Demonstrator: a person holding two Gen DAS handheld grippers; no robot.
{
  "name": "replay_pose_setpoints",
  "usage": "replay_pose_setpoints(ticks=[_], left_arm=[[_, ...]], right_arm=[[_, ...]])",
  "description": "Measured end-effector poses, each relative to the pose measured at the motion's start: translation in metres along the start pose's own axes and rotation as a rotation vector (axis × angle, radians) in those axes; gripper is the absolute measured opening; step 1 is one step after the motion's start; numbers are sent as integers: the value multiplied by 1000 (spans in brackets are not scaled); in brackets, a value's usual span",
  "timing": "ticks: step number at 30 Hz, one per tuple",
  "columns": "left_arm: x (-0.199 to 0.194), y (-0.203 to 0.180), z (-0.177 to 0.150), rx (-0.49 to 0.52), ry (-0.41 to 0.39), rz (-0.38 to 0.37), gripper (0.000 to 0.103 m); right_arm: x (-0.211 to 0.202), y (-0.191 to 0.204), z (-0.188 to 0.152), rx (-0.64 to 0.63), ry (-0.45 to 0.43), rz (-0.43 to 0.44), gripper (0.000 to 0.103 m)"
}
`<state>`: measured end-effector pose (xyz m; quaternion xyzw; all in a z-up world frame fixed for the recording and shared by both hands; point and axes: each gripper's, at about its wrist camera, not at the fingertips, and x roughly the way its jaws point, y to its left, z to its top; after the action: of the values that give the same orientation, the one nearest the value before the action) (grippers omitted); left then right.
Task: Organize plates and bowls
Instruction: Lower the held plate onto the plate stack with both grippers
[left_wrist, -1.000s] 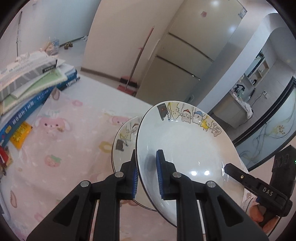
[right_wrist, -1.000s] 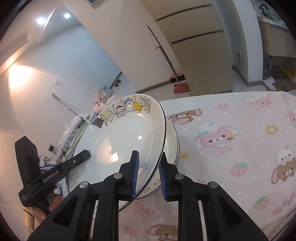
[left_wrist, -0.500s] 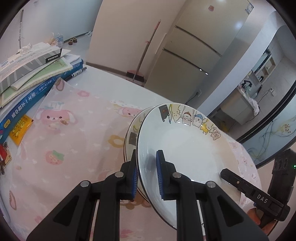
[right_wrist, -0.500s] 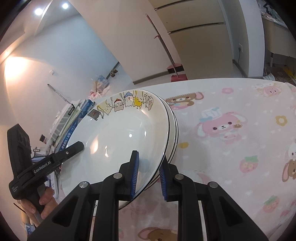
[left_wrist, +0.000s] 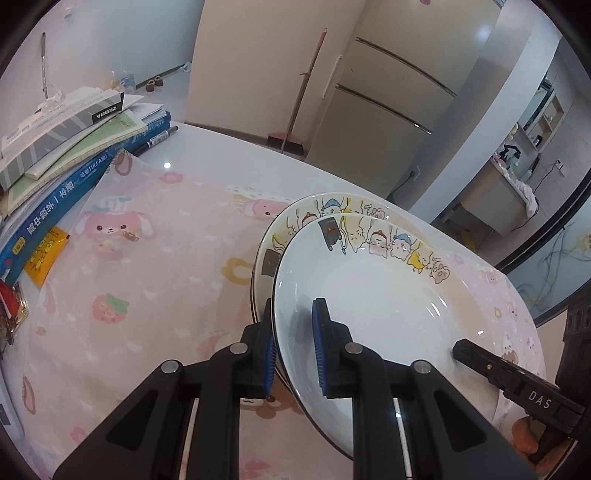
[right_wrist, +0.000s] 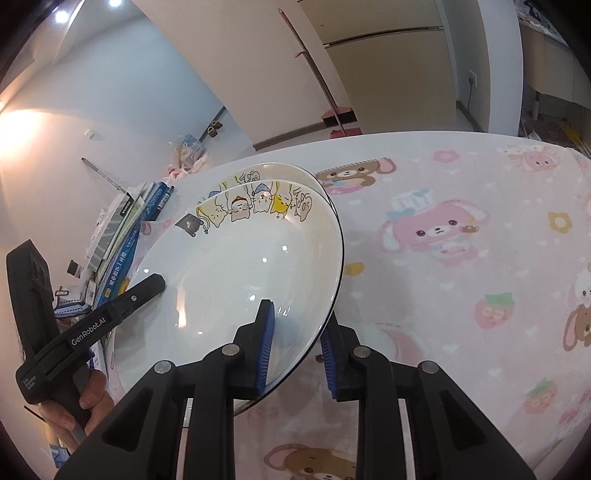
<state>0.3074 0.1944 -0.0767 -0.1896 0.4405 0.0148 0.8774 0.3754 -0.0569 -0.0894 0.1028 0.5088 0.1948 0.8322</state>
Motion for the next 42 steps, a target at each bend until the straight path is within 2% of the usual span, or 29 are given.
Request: replay_pose_setpoints(ticks=[9, 11, 13, 16, 20, 22, 23, 24, 25, 26, 27, 28, 33, 42], left_arm=[[2, 5, 0, -30, 7, -21, 15], [0, 2, -1, -38, 4, -18, 23], [-3, -4, -1, -26, 2, -35, 42], [-5, -12, -1, -1, -1, -25, 50], [-7, -11, 1, -6, 5, -36, 52], [-10, -9, 2, -16, 9, -39, 61], [-10, -8, 2, -19, 25, -17, 62], [-9, -7, 2, -21, 45, 0, 61], [-10, -8, 2, -19, 50, -11, 54], [-12, -8, 1, -17, 46, -21, 48], [-12, -8, 1, -16, 51, 8, 31], [-10, -8, 0, -9, 54, 42, 22], [-11, -4, 1, -7, 58, 54, 14], [-12, -5, -1, 7, 43, 65, 14]], right_arm=[[2, -1, 1, 0, 2, 12, 29], [3, -3, 1, 9, 2, 16, 29], [4, -4, 1, 14, 6, 22, 29], [4, -6, 1, 14, 4, 30, 31], [6, -7, 2, 26, 11, 34, 34], [8, -8, 1, 37, 26, 15, 36], [8, -7, 1, 44, 25, 1, 37], [6, -5, 1, 37, 19, 0, 36], [4, -2, 1, 20, 15, 7, 27], [2, 1, 1, 2, 6, -8, 23], [-1, 2, 0, 1, -3, -21, 23], [-2, 1, 0, 11, -8, -18, 23], [-3, -1, 1, 15, -18, -18, 23], [1, 0, 0, 1, -32, -20, 23]])
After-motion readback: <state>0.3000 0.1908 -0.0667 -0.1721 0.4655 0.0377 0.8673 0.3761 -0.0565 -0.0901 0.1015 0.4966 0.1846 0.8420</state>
